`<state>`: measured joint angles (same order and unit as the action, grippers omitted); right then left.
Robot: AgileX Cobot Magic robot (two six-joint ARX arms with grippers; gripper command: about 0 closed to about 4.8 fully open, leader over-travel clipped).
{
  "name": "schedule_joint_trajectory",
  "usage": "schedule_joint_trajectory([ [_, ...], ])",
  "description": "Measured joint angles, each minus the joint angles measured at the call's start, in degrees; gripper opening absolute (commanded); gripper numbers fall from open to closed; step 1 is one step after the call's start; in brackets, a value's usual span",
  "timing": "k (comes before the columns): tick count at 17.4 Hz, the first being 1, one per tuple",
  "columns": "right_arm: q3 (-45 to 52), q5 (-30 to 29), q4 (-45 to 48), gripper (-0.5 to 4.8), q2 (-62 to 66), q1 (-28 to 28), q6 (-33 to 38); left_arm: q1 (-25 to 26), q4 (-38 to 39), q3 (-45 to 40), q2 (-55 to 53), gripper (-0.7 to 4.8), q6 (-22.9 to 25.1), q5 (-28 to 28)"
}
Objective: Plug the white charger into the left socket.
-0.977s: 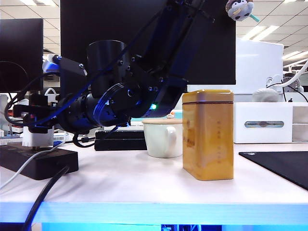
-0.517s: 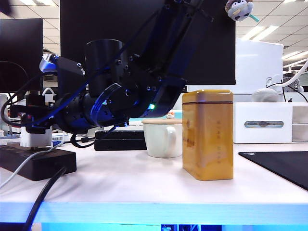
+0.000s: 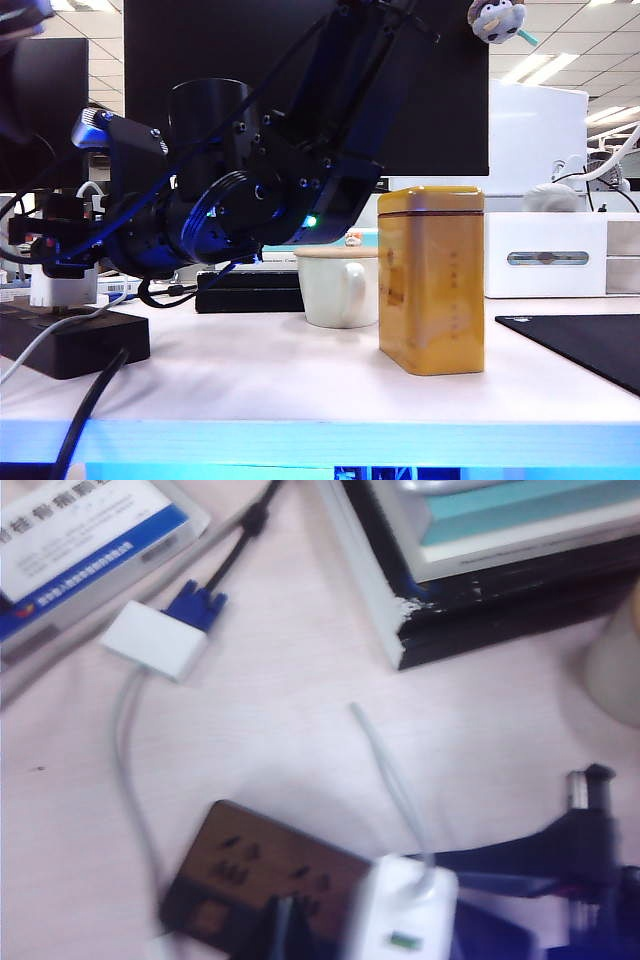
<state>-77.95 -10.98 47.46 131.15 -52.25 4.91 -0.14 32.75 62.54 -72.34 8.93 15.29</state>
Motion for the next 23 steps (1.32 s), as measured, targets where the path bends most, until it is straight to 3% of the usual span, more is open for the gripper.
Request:
schedule_joint_trajectory([
  [6,0.0,-0.22,0.09,2.02,0.0,-0.09,-1.16,1.84,-0.59,0.02,-6.23,-0.06,0.48,12.04],
  [9,0.0,-0.26,0.13,2.02,0.0,-0.15,-1.18,3.3,0.74,0.02,-9.31,-0.06,1.31,22.27],
  [15,0.0,-0.59,0.2,2.02,0.02,-0.2,-1.25,4.22,5.66,0.04,-9.66,-0.06,2.67,18.8],
  [23,0.0,-0.63,0.55,2.01,0.09,-0.28,-1.29,4.2,10.12,0.04,-11.8,-0.06,2.84,19.15],
])
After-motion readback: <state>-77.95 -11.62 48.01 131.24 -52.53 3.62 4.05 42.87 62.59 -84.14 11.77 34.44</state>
